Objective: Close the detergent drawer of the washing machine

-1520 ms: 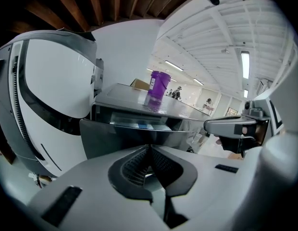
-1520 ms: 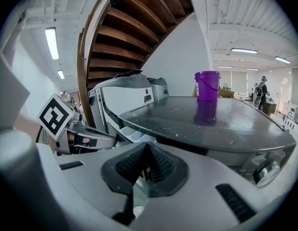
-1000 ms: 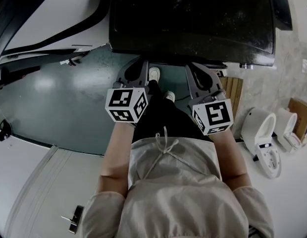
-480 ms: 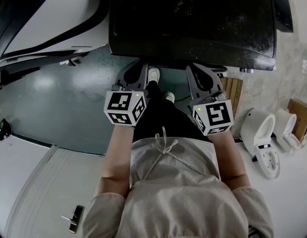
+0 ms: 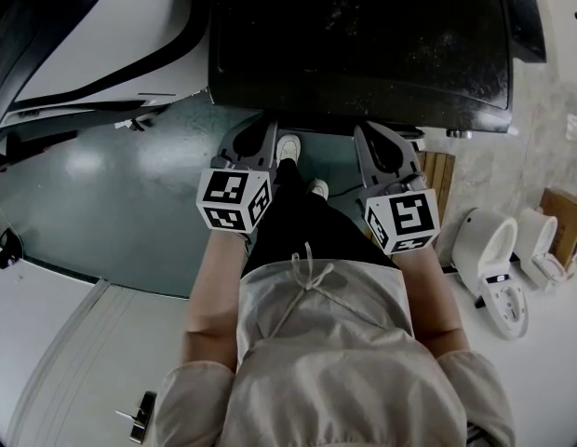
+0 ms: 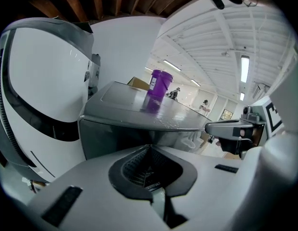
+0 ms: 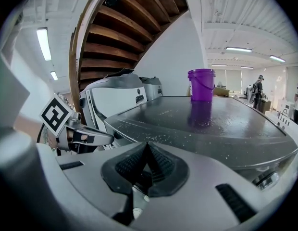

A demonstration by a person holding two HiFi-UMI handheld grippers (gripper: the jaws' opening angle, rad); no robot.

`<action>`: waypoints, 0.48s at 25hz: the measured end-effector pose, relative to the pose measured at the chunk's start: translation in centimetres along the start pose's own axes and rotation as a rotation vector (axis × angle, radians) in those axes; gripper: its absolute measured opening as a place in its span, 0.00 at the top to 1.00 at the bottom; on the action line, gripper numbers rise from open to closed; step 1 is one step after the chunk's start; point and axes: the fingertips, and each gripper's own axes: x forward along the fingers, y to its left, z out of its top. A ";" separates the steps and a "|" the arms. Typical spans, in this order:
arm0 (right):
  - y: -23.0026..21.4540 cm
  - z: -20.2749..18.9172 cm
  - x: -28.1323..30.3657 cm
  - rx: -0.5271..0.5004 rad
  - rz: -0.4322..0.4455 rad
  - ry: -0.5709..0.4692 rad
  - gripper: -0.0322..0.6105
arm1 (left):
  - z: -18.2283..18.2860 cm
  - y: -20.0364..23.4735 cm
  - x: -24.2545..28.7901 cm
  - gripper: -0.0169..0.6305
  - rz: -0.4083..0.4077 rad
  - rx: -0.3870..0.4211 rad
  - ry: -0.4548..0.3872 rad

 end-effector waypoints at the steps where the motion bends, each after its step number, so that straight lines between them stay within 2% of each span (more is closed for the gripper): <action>1: 0.2 0.2 -0.2 0.003 0.003 -0.003 0.94 | 0.0 0.1 -0.3 0.95 0.000 0.008 0.001; 6: 0.9 2.8 -1.0 -0.020 0.035 -0.044 0.94 | 1.5 -0.4 -2.4 0.95 -0.015 0.066 -0.020; 12: 1.4 6.7 -2.5 -0.049 0.055 -0.114 0.94 | 6.8 -3.0 -6.0 0.95 -0.070 0.179 -0.127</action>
